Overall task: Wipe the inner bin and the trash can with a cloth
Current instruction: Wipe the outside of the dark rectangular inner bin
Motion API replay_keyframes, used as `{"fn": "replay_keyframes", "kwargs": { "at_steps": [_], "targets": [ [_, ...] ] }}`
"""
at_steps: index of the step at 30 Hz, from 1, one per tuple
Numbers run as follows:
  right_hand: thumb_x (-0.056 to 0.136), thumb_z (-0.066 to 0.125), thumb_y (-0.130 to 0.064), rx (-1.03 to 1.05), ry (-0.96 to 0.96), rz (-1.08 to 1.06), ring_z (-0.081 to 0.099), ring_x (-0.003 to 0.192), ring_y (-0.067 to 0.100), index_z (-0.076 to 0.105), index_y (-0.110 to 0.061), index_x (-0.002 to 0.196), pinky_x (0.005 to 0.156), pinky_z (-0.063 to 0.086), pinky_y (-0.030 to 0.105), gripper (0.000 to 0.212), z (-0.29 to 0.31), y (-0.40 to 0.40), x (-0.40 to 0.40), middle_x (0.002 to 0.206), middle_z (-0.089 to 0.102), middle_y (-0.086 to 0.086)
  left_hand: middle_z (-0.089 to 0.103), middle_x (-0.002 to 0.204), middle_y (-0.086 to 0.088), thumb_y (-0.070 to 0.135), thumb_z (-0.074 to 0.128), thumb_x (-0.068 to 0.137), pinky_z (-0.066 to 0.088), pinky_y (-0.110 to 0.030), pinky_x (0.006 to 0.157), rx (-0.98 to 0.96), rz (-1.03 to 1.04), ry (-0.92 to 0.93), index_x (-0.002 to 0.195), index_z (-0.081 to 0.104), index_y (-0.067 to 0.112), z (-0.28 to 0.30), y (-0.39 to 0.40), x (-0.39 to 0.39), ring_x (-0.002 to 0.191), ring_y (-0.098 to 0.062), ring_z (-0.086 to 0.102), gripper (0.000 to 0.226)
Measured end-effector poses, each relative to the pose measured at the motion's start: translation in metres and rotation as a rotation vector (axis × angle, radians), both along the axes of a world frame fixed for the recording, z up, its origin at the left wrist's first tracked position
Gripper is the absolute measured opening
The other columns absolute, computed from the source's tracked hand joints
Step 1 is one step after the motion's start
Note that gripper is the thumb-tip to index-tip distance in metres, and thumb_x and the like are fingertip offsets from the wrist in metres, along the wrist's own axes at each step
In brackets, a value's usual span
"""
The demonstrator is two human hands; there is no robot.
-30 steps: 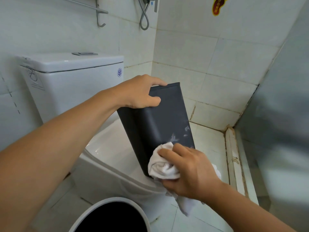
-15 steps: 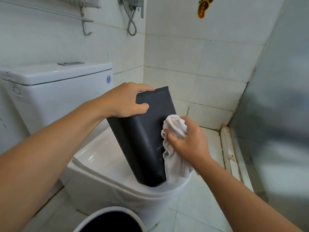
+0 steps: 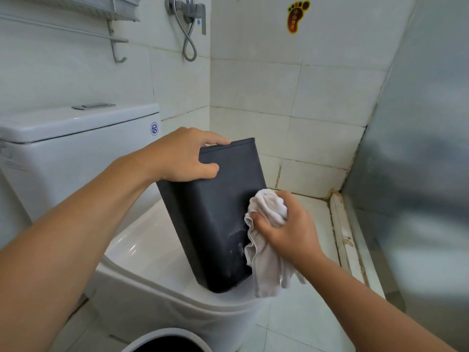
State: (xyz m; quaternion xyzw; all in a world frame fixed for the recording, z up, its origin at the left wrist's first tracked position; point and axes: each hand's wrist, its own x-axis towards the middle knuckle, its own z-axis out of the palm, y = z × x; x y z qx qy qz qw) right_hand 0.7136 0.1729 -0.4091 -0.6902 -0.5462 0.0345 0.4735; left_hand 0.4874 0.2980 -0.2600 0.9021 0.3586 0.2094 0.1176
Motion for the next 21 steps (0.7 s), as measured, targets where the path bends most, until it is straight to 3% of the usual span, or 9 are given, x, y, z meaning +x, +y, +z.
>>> {"fn": "replay_keyframes", "kwargs": {
  "at_steps": [5, 9, 14, 21],
  "targets": [
    [0.079, 0.076, -0.064, -0.03, -0.101, 0.011, 0.062, 0.082, 0.004, 0.054, -0.039, 0.109, 0.071, 0.054, 0.033, 0.044, -0.013, -0.008, -0.002, 0.093, 0.064, -0.015, 0.062, 0.092, 0.005, 0.046, 0.059, 0.094, 0.04, -0.037, 0.071, 0.22, 0.15, 0.196, 0.125, 0.052, 0.027, 0.005, -0.006, 0.032, 0.091, -0.024, 0.059, 0.036],
    [0.078, 0.07, -0.069, -0.011, -0.198, 0.07, 0.062, 0.084, 0.005, 0.052, -0.044, 0.116, 0.071, 0.054, 0.028, 0.05, -0.016, -0.015, -0.004, 0.098, 0.061, -0.018, 0.064, 0.092, -0.006, 0.054, 0.041, 0.103, 0.045, -0.039, 0.073, 0.371, 0.227, 0.21, 0.11, 0.06, 0.019, -0.006, 0.004, 0.041, 0.086, -0.033, 0.06, 0.041],
    [0.076, 0.069, -0.069, 0.057, -0.356, 0.055, 0.061, 0.072, 0.01, 0.056, -0.043, 0.12, 0.059, 0.055, 0.033, 0.052, -0.006, -0.013, -0.004, 0.091, 0.055, -0.016, 0.064, 0.089, 0.002, 0.072, 0.054, 0.09, 0.042, -0.036, 0.07, 0.299, 0.17, 0.175, 0.119, 0.062, 0.034, -0.007, 0.015, 0.025, 0.089, -0.026, 0.061, 0.048],
    [0.077, 0.071, -0.069, 0.164, -0.198, -0.003, 0.062, 0.081, 0.006, 0.062, -0.044, 0.117, 0.07, 0.057, 0.037, 0.048, 0.028, 0.007, -0.002, 0.093, 0.059, -0.016, 0.059, 0.076, 0.023, 0.07, 0.068, 0.082, 0.051, -0.033, 0.077, 0.246, 0.105, 0.046, 0.123, 0.064, 0.045, -0.012, 0.018, 0.012, 0.086, -0.015, 0.061, 0.048]
  ]
}}
